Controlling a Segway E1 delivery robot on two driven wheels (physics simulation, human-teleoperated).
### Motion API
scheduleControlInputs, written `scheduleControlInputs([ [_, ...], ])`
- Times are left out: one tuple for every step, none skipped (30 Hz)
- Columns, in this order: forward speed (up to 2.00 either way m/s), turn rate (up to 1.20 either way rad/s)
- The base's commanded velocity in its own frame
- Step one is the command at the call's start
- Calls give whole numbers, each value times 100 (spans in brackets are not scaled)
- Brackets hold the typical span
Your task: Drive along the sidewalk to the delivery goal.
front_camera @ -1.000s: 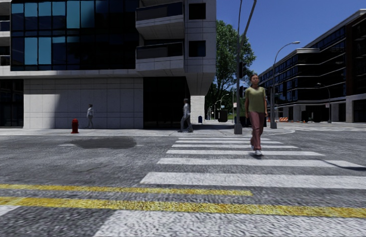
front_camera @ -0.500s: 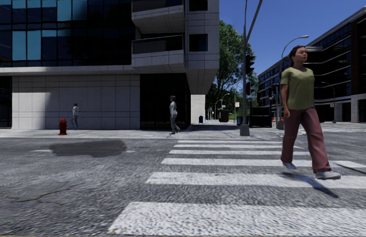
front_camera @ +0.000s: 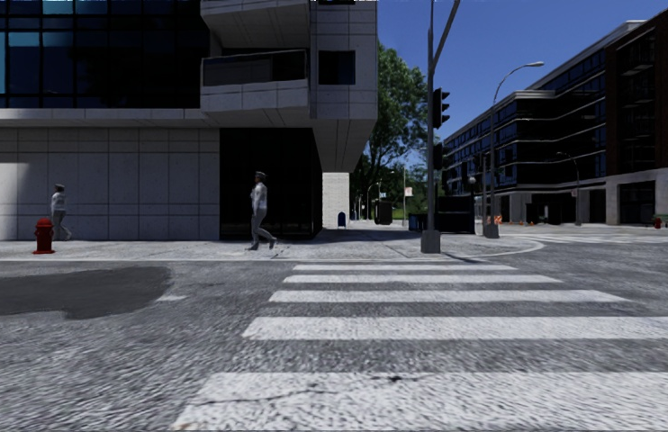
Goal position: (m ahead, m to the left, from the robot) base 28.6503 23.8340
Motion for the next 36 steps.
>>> scheduleControlInputs([
  [200,0],
  [200,0],
  [200,0],
  [200,0],
  [200,0],
  [200,0],
  [200,0],
  [200,0],
  [200,0],
  [200,0],
  [200,0],
  [200,0],
  [200,0],
  [200,0],
  [200,0],
  [200,0],
  [200,0],
  [200,0],
  [200,0],
  [200,0],
  [200,0],
  [200,0],
  [200,0],
  [200,0],
  [200,0],
  [200,0],
  [200,0],
  [200,0],
  [200,0],
  [200,0],
  [200,0],
  [200,0],
  [200,0],
  [200,0],
  [200,0],
  [200,0],
])
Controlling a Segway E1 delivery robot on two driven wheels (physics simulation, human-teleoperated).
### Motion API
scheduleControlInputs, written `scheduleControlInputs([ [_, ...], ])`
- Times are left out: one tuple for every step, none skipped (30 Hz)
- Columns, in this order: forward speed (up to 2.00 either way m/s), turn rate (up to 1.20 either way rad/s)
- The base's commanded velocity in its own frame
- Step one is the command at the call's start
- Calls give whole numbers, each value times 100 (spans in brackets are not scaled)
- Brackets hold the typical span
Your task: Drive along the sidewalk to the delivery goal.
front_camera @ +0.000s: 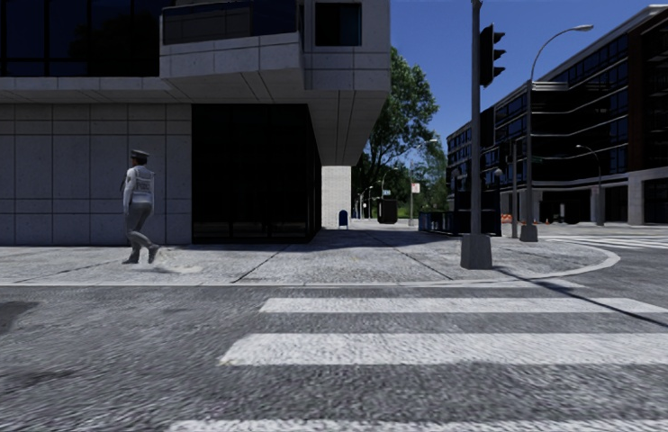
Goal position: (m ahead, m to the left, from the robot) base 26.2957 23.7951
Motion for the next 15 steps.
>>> scheduleControlInputs([
  [200,0],
  [200,0],
  [200,0],
  [200,0],
  [200,0],
  [200,0],
  [200,0],
  [200,0],
  [200,0],
  [200,0],
  [200,0],
  [200,0],
  [200,0],
  [200,0],
  [200,0],
])
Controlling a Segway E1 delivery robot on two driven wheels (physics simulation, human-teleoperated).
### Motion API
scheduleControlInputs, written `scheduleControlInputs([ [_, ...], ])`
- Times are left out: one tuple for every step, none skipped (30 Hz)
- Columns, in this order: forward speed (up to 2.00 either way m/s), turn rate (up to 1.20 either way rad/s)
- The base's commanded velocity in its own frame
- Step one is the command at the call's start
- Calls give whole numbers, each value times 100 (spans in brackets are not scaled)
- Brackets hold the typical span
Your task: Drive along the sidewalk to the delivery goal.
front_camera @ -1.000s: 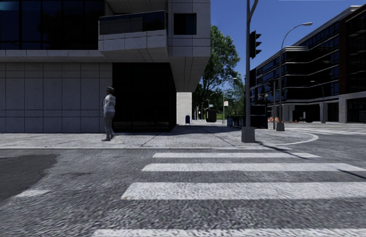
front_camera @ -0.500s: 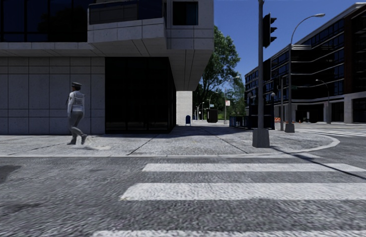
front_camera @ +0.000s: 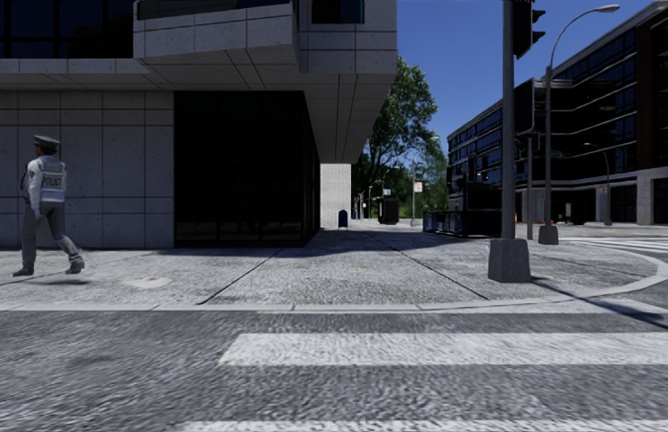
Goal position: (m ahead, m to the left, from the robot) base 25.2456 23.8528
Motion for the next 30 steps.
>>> scheduleControlInputs([
  [200,0],
  [200,0],
  [200,0],
  [200,0],
  [200,0],
  [200,0],
  [200,0],
  [200,0],
  [200,0],
  [200,0],
  [200,0],
  [200,0],
  [200,0],
  [200,0],
  [200,0],
  [200,0],
  [200,0],
  [200,0],
  [200,0],
  [200,0],
  [200,0],
  [200,0],
  [200,0],
  [200,0],
  [200,0],
  [200,0],
  [200,4],
  [200,4],
  [193,12],
  [175,15],
])
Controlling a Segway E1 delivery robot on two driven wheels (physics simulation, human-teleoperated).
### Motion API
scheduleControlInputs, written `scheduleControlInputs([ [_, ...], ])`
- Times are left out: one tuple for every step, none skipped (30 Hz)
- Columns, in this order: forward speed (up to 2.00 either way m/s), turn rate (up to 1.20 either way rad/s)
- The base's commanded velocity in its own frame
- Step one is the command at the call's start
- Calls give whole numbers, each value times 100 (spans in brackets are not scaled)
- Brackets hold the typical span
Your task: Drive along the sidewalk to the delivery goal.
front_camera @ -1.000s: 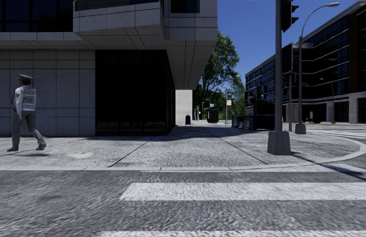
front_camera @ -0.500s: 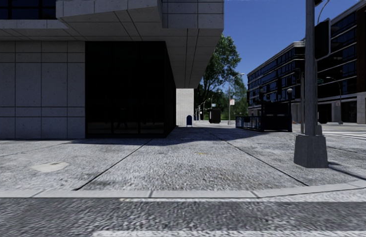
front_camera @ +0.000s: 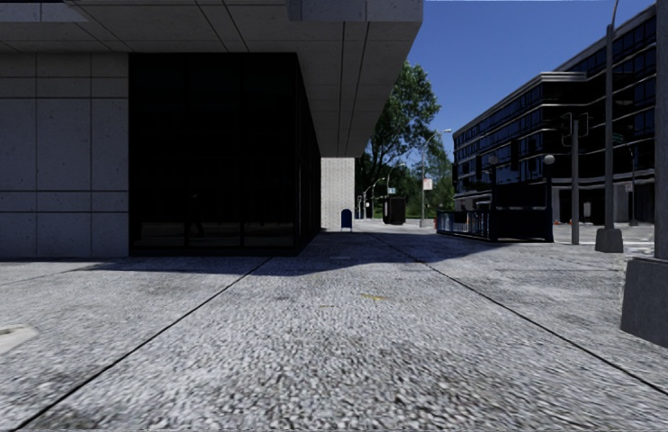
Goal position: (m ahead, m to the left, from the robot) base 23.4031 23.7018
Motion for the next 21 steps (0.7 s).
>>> scheduleControlInputs([
  [156,16],
  [156,16],
  [138,22],
  [129,28],
  [124,34],
  [120,36],
  [120,36],
  [117,37],
  [116,43],
  [116,48],
  [116,48],
  [115,50],
  [115,50],
  [115,50],
  [115,50],
  [115,50],
  [115,50],
  [115,51],
  [115,51],
  [115,51],
  [115,51],
])
